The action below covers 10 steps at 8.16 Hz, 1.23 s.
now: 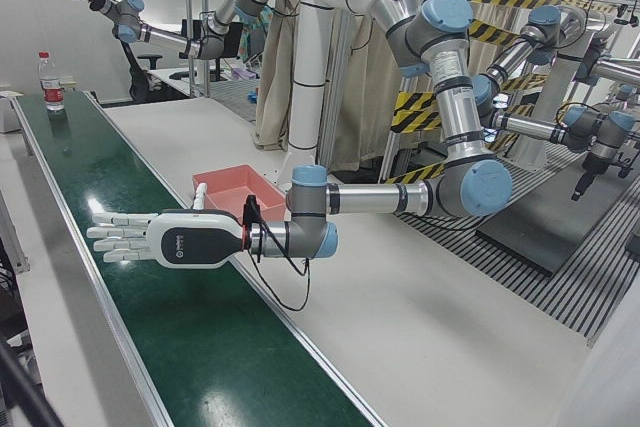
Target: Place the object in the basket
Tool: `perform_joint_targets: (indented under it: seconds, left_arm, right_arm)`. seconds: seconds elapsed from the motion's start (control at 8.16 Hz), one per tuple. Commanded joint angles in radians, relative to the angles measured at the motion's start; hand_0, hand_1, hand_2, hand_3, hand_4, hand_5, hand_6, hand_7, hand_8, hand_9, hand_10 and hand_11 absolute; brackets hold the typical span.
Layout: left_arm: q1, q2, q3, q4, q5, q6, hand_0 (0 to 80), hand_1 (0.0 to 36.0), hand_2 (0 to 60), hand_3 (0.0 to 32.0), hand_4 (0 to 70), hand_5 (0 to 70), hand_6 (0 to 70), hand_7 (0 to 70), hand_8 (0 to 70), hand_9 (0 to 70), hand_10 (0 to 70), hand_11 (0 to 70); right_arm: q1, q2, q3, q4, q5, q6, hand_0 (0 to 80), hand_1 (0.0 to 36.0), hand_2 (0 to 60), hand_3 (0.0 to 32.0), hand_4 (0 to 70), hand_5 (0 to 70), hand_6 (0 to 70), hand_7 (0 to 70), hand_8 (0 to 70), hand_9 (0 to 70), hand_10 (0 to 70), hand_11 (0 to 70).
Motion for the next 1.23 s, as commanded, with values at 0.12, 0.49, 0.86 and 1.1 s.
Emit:
perform_joint_targets:
  seconds: [0.12,0.49,0.86,1.1]
  left_arm:
    - [-0.001,0.000,0.000,0.000,0.000,0.000,60.6,6.4,0.0,0.0,4.0,6.8,0.9,0.0,0.6,0.8,1.0,3.3]
    - [-0.001,0.000,0.000,-0.001,0.000,0.000,61.0,6.4,0.0,0.0,4.2,6.8,0.8,0.0,0.7,0.9,0.8,3.1]
    - [-0.001,0.000,0.000,0.000,-0.002,0.000,61.2,6.4,0.0,0.0,1.0,6.4,0.0,0.0,0.0,0.0,0.0,2.0]
    - [-0.003,0.000,-0.002,0.000,0.000,0.000,61.0,6.4,0.0,0.0,1.1,6.5,0.0,0.0,0.0,0.0,0.1,2.2]
  right_arm:
    - [0.000,0.000,0.000,0.000,0.001,0.000,0.0,0.0,0.0,0.0,0.0,0.0,0.0,0.0,0.0,0.0,0.0,0.0]
    - [-0.001,0.000,0.000,0.000,0.001,0.000,0.0,0.0,0.0,0.0,0.0,0.0,0.0,0.0,0.0,0.0,0.0,0.0]
    - [0.000,0.000,0.000,0.000,0.001,0.000,0.0,0.0,0.0,0.0,0.0,0.0,0.0,0.0,0.0,0.0,0.0,0.0]
    - [0.000,0.000,0.000,0.000,0.000,0.000,0.0,0.0,0.0,0.0,0.0,0.0,0.0,0.0,0.0,0.0,0.0,0.0]
